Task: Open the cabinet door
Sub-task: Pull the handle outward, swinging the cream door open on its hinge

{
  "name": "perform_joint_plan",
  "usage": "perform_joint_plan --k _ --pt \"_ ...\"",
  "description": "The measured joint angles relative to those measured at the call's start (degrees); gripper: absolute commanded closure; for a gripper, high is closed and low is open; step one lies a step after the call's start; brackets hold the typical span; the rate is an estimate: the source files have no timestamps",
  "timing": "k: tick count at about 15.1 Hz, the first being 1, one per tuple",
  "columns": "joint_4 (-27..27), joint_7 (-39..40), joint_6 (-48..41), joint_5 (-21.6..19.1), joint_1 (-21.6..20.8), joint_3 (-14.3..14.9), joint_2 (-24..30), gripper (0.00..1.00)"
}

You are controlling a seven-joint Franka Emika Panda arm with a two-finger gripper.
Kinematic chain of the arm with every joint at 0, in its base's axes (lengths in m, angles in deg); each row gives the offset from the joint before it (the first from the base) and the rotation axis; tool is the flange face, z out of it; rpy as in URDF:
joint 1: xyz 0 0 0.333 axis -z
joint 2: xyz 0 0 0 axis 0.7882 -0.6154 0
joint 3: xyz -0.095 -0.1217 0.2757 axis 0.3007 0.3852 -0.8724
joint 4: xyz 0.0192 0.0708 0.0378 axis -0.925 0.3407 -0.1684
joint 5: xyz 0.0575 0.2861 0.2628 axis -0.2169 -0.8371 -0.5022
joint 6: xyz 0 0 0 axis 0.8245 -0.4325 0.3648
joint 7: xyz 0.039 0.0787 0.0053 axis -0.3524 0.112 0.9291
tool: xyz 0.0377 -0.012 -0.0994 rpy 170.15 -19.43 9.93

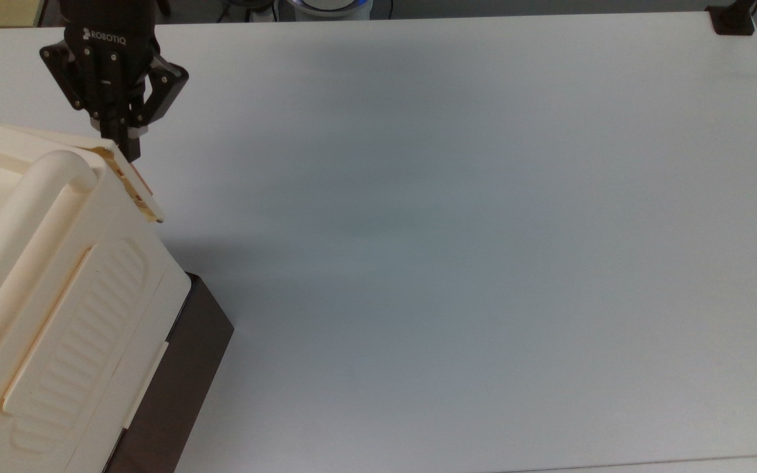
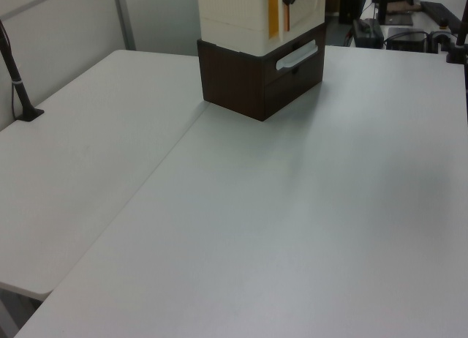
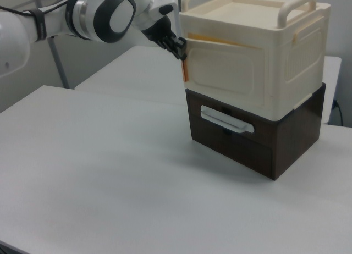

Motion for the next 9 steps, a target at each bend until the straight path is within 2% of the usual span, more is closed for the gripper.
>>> perform_joint_plan --k 1,2,3,5,7,9 --pt "0.0 0.5 -1.6 0.0 0.0 0.0 0.4 0.94" --pt "-0.1 1.4 -3.4 0.0 0.1 0.0 0.8 0.84" --pt "-0.1 2.4 -5.2 0.0 0.1 0.0 1.2 0.61" --pt "0.2 4.3 -10.2 -0.1 0.6 0.0 1.8 0.37" --pt "1.1 8.0 -14.3 -0.1 1.6 0.1 1.9 0.23" --pt "1.5 13.7 -17.7 -0.1 3.0 0.1 1.9 0.19"
